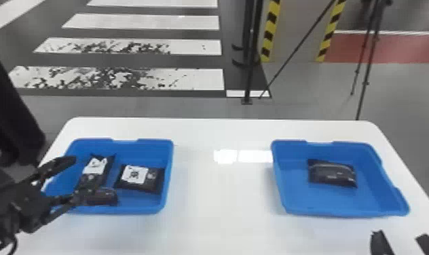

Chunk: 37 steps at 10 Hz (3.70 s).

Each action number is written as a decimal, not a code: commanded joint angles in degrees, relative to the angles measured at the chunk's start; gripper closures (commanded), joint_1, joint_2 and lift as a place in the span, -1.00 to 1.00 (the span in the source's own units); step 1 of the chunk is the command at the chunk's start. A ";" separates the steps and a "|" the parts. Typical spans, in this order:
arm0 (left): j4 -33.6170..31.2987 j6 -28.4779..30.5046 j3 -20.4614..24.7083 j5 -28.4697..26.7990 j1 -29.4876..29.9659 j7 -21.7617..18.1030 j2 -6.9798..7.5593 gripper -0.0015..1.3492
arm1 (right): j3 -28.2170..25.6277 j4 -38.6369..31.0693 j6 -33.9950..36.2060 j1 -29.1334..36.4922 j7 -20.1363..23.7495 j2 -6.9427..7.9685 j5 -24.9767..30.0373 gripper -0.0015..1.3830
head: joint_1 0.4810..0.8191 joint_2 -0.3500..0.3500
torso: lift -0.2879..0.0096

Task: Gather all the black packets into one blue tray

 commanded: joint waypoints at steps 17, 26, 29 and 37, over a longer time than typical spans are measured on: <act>-4.64 -12.22 -5.77 30.06 20.90 4.90 -3.76 -0.79 | -1.06 4.93 37.10 -28.05 4.95 -3.87 15.83 -0.70 | 0.27 -0.08 | 0.20; -4.50 -10.53 -7.03 30.63 19.91 4.81 -3.49 -0.79 | -3.80 24.62 45.54 -43.80 5.39 -7.65 22.79 -0.70 | 0.27 -0.35 | 0.20; -4.36 -10.25 -7.95 30.63 19.21 4.81 -3.32 -0.79 | -3.80 30.39 45.68 -47.88 6.88 -8.35 23.82 0.35 | 0.27 -0.41 | 0.20; -3.66 -5.47 -10.35 35.65 15.98 1.82 -2.44 -0.79 | -5.63 1.98 42.02 -31.56 6.71 -5.54 20.85 0.85 | 0.27 -0.51 | 0.20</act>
